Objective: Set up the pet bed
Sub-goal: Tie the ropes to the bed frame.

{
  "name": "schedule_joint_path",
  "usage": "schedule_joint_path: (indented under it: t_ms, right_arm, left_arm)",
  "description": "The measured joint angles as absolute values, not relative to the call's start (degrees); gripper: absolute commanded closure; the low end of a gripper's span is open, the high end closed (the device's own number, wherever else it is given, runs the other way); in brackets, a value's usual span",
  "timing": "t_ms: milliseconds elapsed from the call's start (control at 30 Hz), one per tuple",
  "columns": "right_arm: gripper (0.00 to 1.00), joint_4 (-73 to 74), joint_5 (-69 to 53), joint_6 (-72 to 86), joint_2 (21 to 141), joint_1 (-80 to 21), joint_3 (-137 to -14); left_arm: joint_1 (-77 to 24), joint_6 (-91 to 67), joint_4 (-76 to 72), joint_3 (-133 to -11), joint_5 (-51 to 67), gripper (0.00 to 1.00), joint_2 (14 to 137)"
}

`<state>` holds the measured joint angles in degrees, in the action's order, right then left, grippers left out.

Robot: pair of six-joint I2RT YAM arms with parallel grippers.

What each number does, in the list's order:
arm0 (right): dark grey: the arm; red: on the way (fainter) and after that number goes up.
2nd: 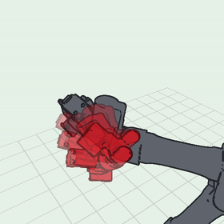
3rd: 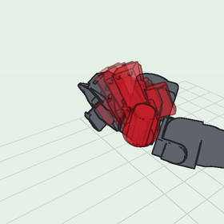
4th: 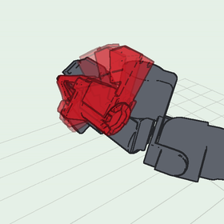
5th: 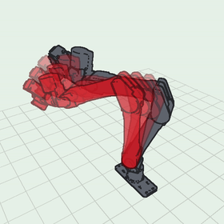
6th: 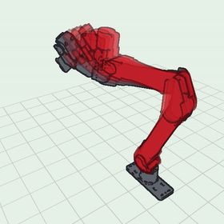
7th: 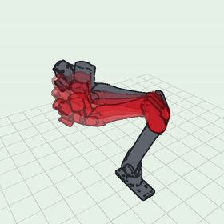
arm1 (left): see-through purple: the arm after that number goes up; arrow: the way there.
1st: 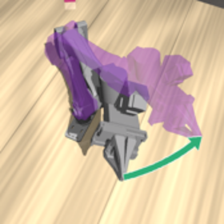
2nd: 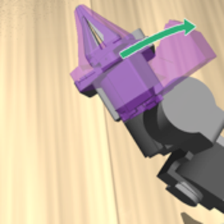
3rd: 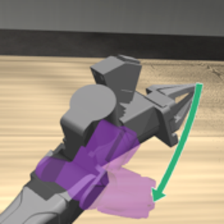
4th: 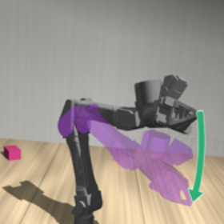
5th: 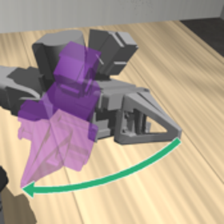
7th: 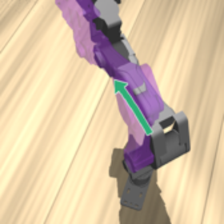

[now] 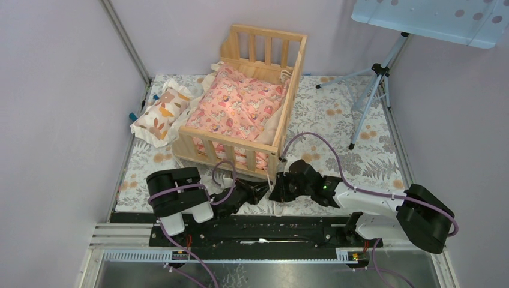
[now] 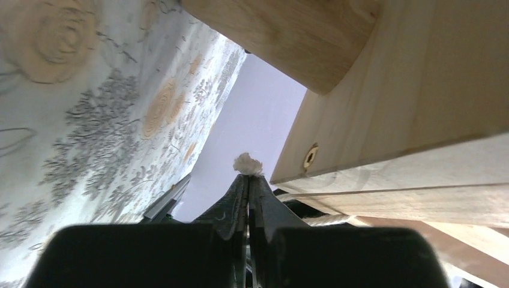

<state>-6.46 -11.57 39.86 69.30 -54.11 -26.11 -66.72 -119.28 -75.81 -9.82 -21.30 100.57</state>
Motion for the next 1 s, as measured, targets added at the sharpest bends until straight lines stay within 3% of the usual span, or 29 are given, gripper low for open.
schedule_joint_path:
  t_ms: [300,467,533,633,700,833,1000]
  right_arm:
    - [0.65,0.0,-9.9,39.7,63.1,-54.2,-25.1]
    - [0.65,-0.5,-8.8,39.7,60.8,-54.2,-23.6]
    - [0.69,-1.8,-8.6,39.7,60.9,-54.2,-22.8]
    - [0.88,-3.8,-8.5,39.7,61.4,-54.2,-21.8]
    - [0.91,-4.6,-8.4,39.6,61.7,-54.2,-21.3]
    - [0.74,-4.8,-8.0,39.4,61.3,-54.2,-21.1]
    - [0.64,-1.6,-7.3,38.2,56.1,-54.3,-21.1]
  left_arm:
    - [-67.0,-119.2,-75.8,-6.6,-20.6,1.0,100.7]
    - [-67.1,-119.2,-75.8,-6.7,-19.9,1.0,101.6]
    - [-67.0,-119.3,-75.8,-6.8,-19.9,1.0,101.9]
    - [-66.9,-119.2,-75.8,-7.1,-19.9,1.0,102.2]
    - [-66.7,-119.2,-75.8,-7.2,-19.7,1.0,102.3]
    - [-66.7,-119.2,-75.8,-7.4,-19.6,1.0,102.5]
    - [-66.5,-119.2,-75.8,-7.4,-18.9,1.0,102.5]
